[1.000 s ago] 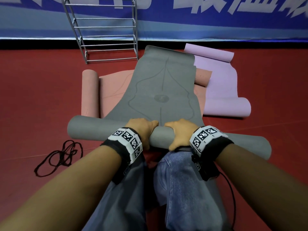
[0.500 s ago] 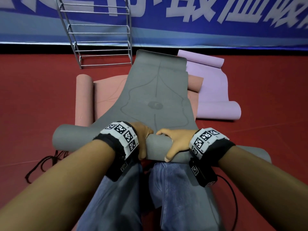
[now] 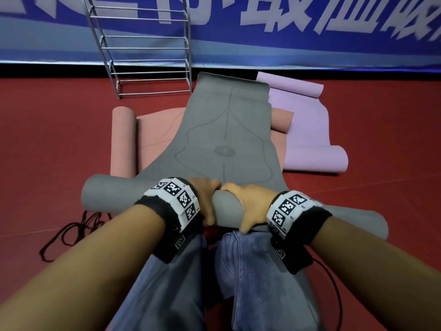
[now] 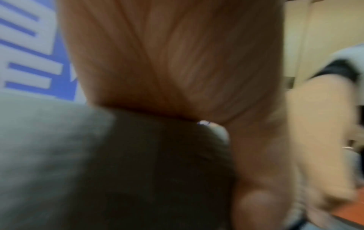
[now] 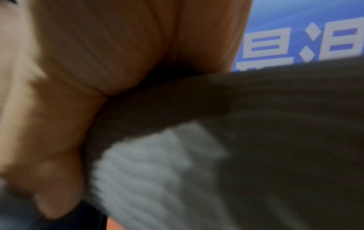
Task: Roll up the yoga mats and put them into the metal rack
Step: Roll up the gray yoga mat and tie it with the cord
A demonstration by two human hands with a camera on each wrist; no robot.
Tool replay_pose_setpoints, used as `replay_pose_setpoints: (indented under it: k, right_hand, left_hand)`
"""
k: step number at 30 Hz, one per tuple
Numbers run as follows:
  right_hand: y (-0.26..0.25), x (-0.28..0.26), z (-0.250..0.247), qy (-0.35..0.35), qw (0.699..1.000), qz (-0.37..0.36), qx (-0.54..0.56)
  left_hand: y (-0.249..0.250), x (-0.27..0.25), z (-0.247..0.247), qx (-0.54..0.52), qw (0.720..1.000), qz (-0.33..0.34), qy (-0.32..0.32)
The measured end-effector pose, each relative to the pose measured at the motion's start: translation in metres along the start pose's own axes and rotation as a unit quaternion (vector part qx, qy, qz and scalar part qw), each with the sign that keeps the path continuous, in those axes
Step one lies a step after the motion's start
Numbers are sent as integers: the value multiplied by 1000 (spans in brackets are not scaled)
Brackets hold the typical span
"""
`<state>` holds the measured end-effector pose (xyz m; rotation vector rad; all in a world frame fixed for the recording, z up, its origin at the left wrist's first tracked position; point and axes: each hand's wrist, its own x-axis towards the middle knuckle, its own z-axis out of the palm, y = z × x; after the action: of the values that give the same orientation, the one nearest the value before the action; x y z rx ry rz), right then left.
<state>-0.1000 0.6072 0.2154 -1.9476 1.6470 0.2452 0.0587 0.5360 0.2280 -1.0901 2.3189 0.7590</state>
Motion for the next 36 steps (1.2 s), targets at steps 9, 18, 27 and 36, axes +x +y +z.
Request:
replay_pose_setpoints:
  k: [9,18,27,36]
  right_hand:
    - [8,9,-6,-21,998,8,62]
    - [1,1,3,37,997,23,-70]
    - [8,20,-5,34,999,23,-21]
    - [23,30,-9,0,999,31,37]
  left_hand:
    - [7,-7,24,154,980,-7,126]
    - [5,11,4,92,994,-12,58]
    - [-14,3,24,138,977,-6,161]
    - [-12,13,24,150,978,-18,147]
